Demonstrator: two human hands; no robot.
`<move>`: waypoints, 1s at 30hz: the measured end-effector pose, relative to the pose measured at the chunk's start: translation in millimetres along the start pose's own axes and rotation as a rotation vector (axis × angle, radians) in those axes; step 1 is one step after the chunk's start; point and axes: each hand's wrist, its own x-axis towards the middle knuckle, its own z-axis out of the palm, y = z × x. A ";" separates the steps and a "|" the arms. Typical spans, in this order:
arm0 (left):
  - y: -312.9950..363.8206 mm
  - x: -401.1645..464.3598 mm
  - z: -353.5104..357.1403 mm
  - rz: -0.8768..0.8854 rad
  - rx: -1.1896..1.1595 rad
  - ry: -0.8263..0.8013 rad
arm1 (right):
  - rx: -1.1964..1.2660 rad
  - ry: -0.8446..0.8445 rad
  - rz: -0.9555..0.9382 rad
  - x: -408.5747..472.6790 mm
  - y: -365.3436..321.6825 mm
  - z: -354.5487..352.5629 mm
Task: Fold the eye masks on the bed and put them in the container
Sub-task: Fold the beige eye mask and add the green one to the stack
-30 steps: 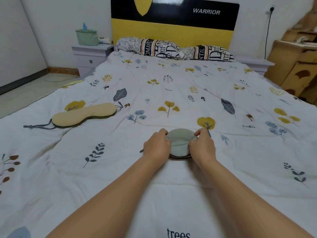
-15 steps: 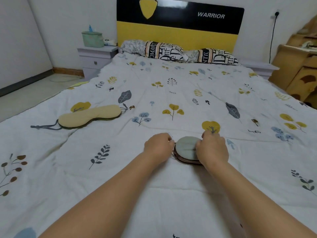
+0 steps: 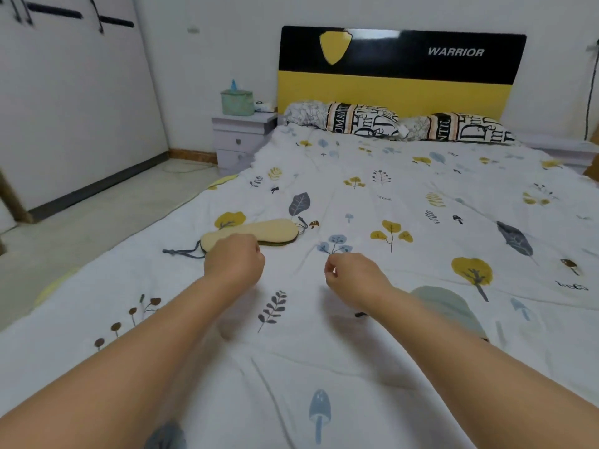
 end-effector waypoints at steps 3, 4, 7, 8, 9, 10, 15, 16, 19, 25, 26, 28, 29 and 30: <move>-25.9 14.1 -0.5 -0.024 0.185 0.078 | -0.036 -0.026 -0.008 24.3 -18.9 14.4; -33.9 19.2 2.2 -0.029 0.229 0.081 | -0.039 -0.031 -0.012 32.1 -24.0 19.7; -55.9 33.8 13.1 -0.071 0.271 0.069 | -0.053 -0.025 -0.030 54.2 -36.9 36.8; -62.4 38.6 17.1 -0.088 0.257 0.066 | -0.075 -0.014 -0.040 61.7 -40.6 42.3; -68.4 43.1 21.5 -0.104 0.234 0.060 | -0.097 -0.002 -0.048 69.2 -44.0 47.3; -73.6 47.0 26.7 -0.116 0.213 0.052 | -0.112 0.008 -0.054 76.9 -47.1 51.6; -91.5 56.1 59.5 -0.152 0.212 0.019 | -0.050 0.052 0.003 119.2 -55.2 69.7; -94.0 56.1 65.6 -0.151 0.205 0.034 | -0.014 0.055 0.031 127.5 -55.9 73.7; -101.3 54.2 79.1 -0.124 0.176 0.125 | 0.087 0.062 0.113 148.7 -55.5 87.3; -102.0 55.5 82.4 -0.094 0.023 0.226 | 0.229 0.350 0.162 149.1 -51.5 96.8; -101.5 55.1 80.9 -0.100 -0.029 0.250 | 0.258 0.372 0.160 145.9 -51.9 94.6; -100.3 53.5 76.2 -0.112 -0.134 0.299 | 0.309 0.383 0.151 138.9 -51.9 87.7; -99.5 52.0 73.2 -0.115 -0.176 0.322 | 0.327 0.387 0.145 134.9 -51.9 83.9; -97.8 49.7 69.7 -0.115 -0.209 0.345 | 0.346 0.393 0.145 130.3 -51.7 79.6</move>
